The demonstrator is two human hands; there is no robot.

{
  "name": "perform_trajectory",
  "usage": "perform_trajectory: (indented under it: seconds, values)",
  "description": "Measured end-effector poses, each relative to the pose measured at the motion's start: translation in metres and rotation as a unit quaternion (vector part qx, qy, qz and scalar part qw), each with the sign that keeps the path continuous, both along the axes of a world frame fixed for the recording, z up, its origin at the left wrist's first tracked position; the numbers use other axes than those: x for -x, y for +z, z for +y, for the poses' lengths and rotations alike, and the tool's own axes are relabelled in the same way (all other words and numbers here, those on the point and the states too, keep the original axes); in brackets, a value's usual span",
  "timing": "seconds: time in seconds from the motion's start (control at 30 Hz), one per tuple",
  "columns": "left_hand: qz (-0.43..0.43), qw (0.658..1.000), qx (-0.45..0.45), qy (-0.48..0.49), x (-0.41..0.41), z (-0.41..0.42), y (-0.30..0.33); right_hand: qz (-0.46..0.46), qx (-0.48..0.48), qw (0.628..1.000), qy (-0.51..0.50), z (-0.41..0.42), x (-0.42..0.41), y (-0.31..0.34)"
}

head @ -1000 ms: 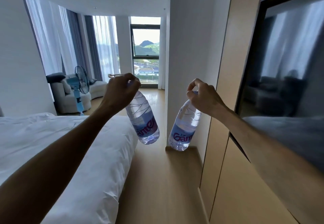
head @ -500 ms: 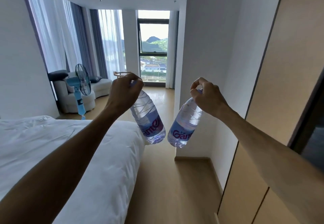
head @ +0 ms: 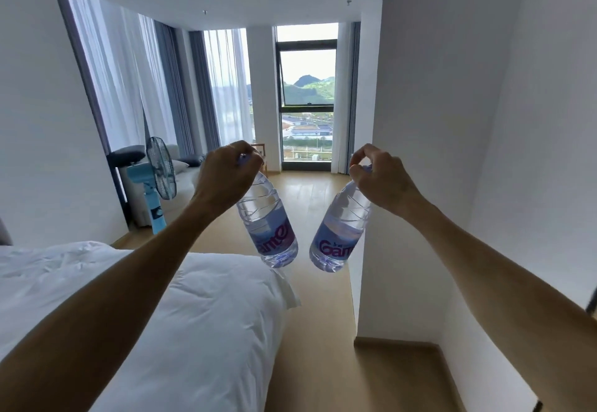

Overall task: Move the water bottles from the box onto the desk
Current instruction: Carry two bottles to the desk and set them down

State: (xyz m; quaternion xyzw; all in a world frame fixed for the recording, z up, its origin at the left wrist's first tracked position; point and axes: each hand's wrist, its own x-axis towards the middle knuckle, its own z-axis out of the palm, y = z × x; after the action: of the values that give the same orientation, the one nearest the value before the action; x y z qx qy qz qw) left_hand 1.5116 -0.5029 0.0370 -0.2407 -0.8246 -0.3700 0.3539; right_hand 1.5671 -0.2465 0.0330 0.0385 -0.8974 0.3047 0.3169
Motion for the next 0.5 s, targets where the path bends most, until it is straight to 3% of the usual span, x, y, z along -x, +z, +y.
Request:
perform_trajectory:
  seconds: [0.3, 0.5]
  values:
    - [0.002, 1.000, -0.001, 0.031, 0.164, 0.019, -0.006, -0.001, 0.019, 1.000, 0.008, 0.019, 0.169, -0.008]
    - [0.007, 1.000, -0.016, 0.000, 0.291, 0.032, -0.017, -0.001, 0.011, 1.000, 0.011, 0.028, 0.298, -0.021]
